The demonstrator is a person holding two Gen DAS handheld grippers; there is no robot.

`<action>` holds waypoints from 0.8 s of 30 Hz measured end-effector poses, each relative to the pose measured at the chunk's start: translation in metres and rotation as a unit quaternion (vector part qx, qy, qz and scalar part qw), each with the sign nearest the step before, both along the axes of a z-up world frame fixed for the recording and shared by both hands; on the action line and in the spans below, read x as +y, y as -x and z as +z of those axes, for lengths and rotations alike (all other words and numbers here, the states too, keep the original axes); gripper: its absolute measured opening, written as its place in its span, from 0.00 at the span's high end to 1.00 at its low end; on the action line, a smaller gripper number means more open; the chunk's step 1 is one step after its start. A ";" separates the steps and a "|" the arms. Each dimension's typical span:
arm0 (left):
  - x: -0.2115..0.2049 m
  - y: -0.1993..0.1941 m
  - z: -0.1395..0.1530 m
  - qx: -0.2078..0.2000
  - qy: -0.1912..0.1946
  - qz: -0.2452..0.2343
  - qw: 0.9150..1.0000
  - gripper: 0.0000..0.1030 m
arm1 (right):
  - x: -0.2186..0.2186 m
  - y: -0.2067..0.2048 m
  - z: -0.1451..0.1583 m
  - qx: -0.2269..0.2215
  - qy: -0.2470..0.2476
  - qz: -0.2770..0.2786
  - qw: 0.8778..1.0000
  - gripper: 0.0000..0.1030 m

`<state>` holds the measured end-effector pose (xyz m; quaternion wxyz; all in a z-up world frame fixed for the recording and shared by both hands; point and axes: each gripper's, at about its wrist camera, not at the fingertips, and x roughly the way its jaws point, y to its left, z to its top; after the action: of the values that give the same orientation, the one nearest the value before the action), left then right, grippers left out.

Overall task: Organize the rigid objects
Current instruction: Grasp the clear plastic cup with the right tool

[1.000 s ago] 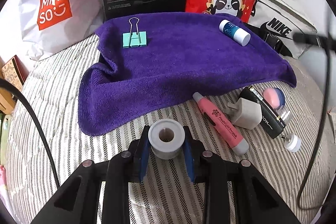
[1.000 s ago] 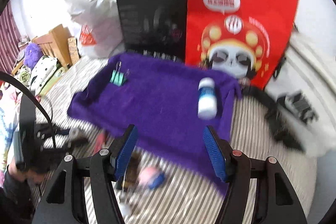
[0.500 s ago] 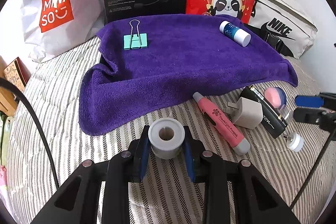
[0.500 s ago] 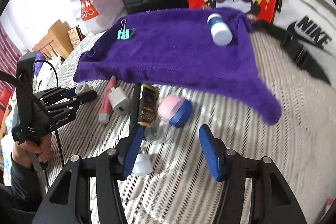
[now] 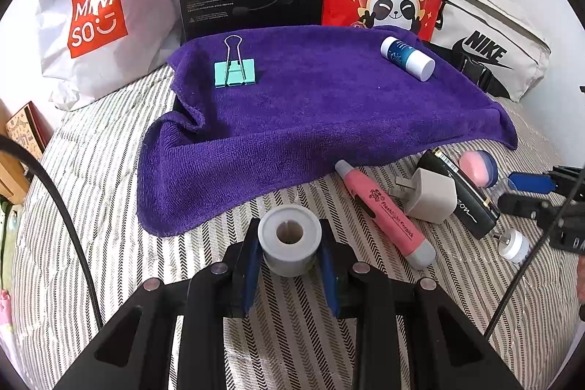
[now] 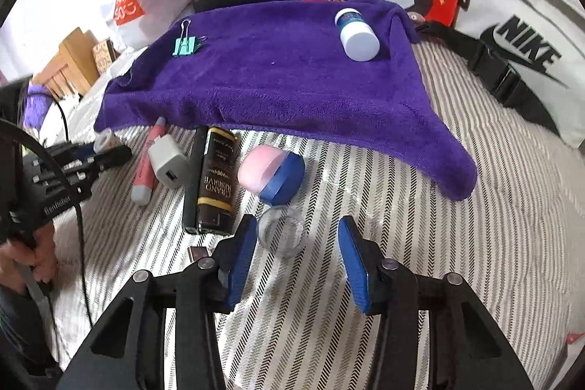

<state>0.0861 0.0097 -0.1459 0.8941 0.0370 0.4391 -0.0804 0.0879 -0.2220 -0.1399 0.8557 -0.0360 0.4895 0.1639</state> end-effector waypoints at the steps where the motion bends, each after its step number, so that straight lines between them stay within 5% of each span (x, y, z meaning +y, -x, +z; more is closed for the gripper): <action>1: 0.000 0.000 0.000 0.000 0.000 0.000 1.000 0.73 | 0.003 0.002 -0.001 -0.003 0.004 0.007 1.000 0.54; 6: 0.000 0.000 0.000 0.000 0.000 0.001 1.000 0.73 | 0.014 0.008 -0.006 -0.028 0.031 0.023 0.999 0.59; 7: 0.000 0.000 0.000 0.000 -0.001 0.000 1.000 0.73 | 0.015 0.009 -0.006 -0.036 0.029 0.024 0.999 0.74; 17: 0.000 0.000 0.000 0.000 0.003 0.001 1.000 0.73 | 0.000 0.007 -0.005 -0.040 0.022 -0.007 0.999 0.74; 24: 0.009 0.000 0.005 0.018 0.040 -0.003 0.999 0.73 | -0.013 0.001 -0.005 -0.022 -0.002 -0.024 0.999 0.74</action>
<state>0.0860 0.0189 -0.1409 0.8866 0.0011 0.4514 -0.1009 0.0873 -0.2347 -0.1447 0.8700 -0.0263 0.4710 0.1436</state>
